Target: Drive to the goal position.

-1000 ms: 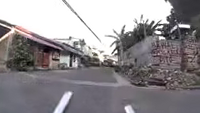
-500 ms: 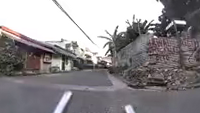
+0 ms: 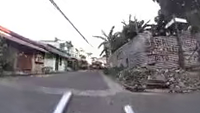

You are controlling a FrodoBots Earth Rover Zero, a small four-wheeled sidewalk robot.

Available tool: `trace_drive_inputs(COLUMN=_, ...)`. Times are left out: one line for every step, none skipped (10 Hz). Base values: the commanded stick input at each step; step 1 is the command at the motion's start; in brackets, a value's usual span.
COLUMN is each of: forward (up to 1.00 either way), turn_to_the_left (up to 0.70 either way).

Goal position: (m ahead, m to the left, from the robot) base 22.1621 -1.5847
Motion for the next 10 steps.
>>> trace_drive_inputs(forward=0.85, turn_to_the_left=0.0)
trace_drive_inputs(forward=0.85, turn_to_the_left=0.0)
trace_drive_inputs(forward=0.85, turn_to_the_left=0.0)
trace_drive_inputs(forward=0.85, turn_to_the_left=0.0)
trace_drive_inputs(forward=0.85, turn_to_the_left=0.0)
trace_drive_inputs(forward=0.85, turn_to_the_left=0.0)
trace_drive_inputs(forward=0.85, turn_to_the_left=0.0)
trace_drive_inputs(forward=0.85, turn_to_the_left=0.0)
trace_drive_inputs(forward=0.85, turn_to_the_left=0.0)
trace_drive_inputs(forward=0.85, turn_to_the_left=0.0)
